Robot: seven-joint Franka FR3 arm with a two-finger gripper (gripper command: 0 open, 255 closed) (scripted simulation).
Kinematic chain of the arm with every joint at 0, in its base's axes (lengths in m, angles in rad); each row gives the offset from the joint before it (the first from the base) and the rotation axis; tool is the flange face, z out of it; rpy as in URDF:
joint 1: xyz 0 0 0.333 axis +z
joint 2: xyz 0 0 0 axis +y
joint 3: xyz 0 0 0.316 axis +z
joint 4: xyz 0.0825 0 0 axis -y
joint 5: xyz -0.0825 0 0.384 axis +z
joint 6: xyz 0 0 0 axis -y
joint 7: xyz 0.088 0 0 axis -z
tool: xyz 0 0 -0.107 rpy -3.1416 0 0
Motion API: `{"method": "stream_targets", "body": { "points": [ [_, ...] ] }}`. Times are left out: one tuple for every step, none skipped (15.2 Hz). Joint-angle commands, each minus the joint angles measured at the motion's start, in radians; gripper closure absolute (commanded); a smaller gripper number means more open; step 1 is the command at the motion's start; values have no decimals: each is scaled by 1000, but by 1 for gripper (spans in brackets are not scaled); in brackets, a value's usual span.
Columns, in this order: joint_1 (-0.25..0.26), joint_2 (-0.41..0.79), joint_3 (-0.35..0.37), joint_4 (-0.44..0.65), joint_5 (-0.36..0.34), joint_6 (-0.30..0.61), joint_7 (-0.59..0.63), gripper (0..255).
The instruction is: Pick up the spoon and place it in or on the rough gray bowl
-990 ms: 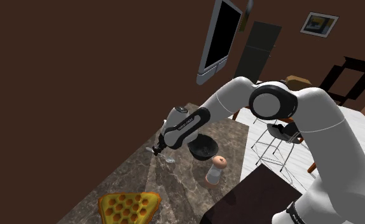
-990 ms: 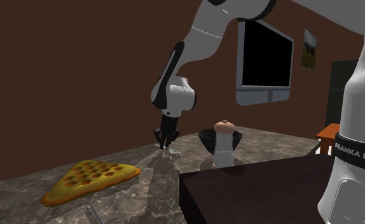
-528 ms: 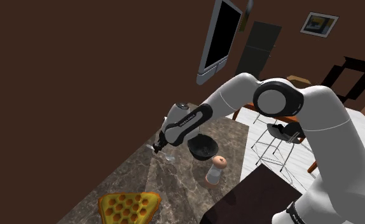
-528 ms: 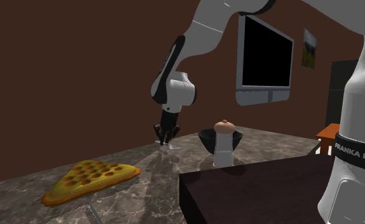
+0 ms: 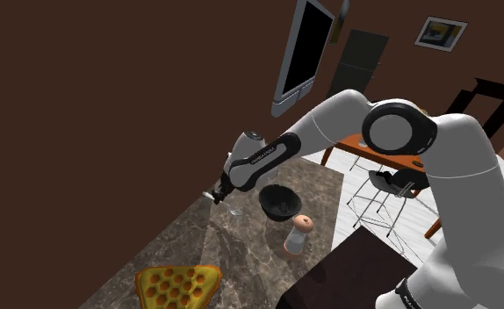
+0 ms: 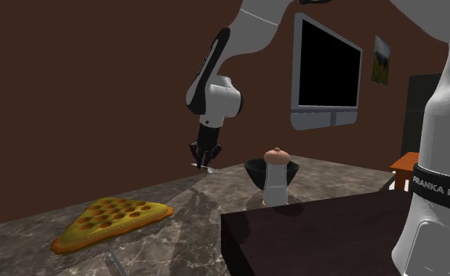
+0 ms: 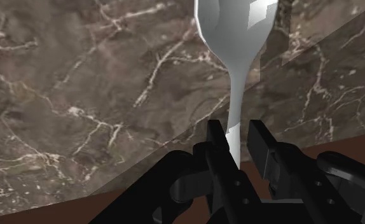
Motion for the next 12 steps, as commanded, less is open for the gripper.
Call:
{"method": "stream_targets", "body": {
  "points": [
    [0,-26,0,-10,0,-16,2,255],
    [0,-37,-1,-14,0,-24,4,255],
    [0,-49,-1,-17,0,-32,5,255],
    [0,-60,-2,-20,-1,-40,6,255],
    [0,-71,-2,-23,-1,-48,8,255],
    [0,-82,-2,-26,-1,-56,9,255],
    [0,-93,-3,-28,-1,-65,11,255],
    [1,-104,-3,-30,-2,-73,12,255],
    [1,-114,-4,-32,-2,-82,13,255],
    [1,-125,-4,-34,-2,-91,15,255],
    [1,-135,-4,-36,-3,-99,16,255],
    [1,-146,-5,-37,-3,-108,18,255]
  ]
}}
